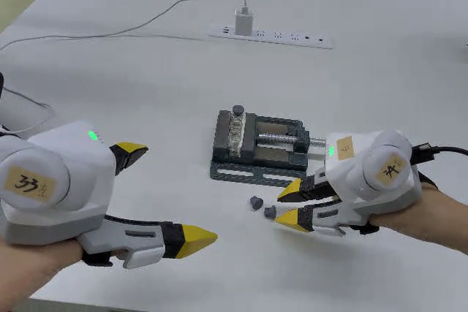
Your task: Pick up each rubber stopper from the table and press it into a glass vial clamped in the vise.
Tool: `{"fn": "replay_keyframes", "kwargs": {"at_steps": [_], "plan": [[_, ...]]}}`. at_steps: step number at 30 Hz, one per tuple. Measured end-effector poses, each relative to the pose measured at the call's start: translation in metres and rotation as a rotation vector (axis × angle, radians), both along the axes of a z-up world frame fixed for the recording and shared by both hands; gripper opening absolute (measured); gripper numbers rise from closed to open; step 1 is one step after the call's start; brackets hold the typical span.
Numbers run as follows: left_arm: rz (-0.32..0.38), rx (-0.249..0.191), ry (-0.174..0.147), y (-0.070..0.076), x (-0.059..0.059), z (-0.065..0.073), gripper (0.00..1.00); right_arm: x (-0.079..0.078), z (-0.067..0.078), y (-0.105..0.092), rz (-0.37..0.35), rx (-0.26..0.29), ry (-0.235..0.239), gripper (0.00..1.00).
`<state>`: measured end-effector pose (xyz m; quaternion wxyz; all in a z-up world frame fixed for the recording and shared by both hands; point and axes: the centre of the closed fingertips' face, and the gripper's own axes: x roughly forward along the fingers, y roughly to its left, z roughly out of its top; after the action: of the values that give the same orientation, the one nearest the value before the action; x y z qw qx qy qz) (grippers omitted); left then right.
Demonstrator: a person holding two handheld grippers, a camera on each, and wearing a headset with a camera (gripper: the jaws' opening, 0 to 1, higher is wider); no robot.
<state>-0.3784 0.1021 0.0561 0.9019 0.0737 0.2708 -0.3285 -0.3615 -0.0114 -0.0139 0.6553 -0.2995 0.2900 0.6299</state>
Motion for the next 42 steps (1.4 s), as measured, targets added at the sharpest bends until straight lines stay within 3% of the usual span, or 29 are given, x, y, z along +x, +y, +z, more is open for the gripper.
{"fn": "replay_keyframes", "kwargs": {"at_steps": [8,13,42], "plan": [[-0.007,0.004,-0.001,-0.001,-0.001,0.001,0.93,-0.003,-0.005,0.001,0.001,-0.003,0.007,0.12],[-0.01,0.006,0.002,0.0,-0.002,0.0,0.92,-0.001,-0.007,0.002,-0.004,-0.002,-0.013,0.1],[-0.01,0.004,0.017,0.002,-0.003,-0.005,0.92,-0.001,-0.013,0.005,-0.011,0.002,0.012,0.09]]}}
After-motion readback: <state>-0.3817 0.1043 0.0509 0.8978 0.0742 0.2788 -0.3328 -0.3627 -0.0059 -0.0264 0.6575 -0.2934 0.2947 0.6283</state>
